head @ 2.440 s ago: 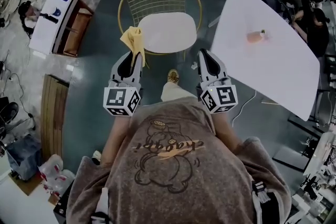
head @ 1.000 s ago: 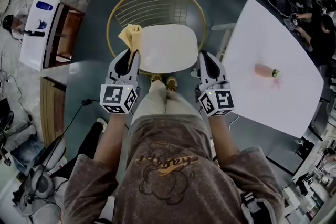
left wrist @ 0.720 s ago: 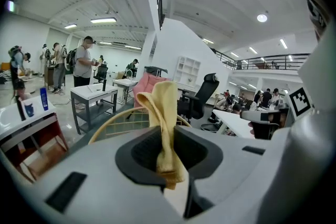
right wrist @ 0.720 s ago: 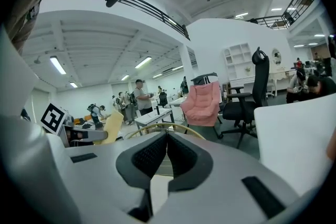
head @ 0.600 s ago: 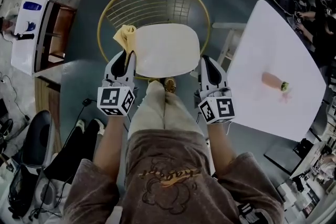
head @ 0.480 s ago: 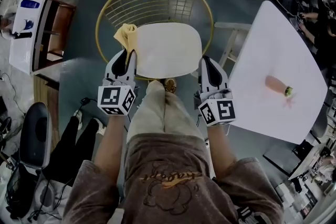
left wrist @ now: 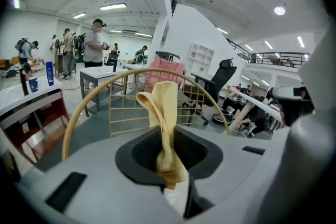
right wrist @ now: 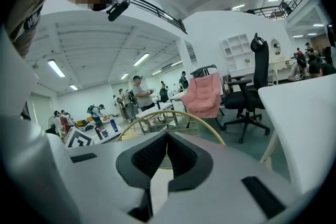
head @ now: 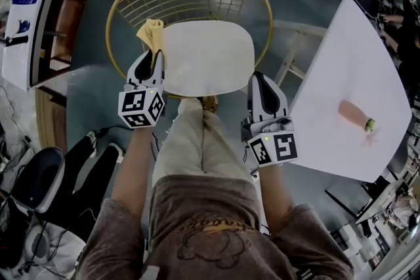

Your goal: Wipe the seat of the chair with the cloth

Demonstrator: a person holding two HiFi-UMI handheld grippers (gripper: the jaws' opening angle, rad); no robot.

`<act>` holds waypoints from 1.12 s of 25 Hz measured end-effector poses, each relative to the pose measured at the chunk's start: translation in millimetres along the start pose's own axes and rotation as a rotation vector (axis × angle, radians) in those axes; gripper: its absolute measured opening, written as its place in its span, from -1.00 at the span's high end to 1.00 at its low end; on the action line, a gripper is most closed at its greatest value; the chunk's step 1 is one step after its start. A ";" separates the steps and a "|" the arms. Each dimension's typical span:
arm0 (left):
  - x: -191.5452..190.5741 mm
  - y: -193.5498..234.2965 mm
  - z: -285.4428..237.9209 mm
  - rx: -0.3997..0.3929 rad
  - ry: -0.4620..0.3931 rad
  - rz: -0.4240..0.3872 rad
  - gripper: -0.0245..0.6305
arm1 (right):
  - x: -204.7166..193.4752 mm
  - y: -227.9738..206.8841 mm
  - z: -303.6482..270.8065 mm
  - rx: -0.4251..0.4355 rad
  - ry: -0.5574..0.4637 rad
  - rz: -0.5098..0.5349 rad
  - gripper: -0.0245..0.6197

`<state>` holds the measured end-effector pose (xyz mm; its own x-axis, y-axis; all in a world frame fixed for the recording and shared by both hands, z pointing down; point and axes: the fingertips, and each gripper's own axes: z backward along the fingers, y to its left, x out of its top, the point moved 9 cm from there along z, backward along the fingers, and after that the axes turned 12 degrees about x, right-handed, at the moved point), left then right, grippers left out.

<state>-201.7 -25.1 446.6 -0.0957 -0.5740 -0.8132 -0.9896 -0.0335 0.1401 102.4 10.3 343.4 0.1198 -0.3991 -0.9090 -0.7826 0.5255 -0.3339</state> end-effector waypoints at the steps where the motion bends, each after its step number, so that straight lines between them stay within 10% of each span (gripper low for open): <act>1: -5.8 2.2 -7.2 0.008 0.013 -0.006 0.70 | -0.6 -0.8 -0.1 0.001 0.000 -0.002 0.84; 28: -99.0 37.1 -127.6 0.233 0.415 -0.078 0.70 | -22.6 -10.7 1.8 -0.002 0.031 -0.049 0.84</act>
<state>-215.1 -73.9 604.4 -0.0160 -0.8569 -0.5153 -0.9944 0.0674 -0.0812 109.2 15.1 367.1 0.1385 -0.4476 -0.8834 -0.7774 0.5035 -0.3770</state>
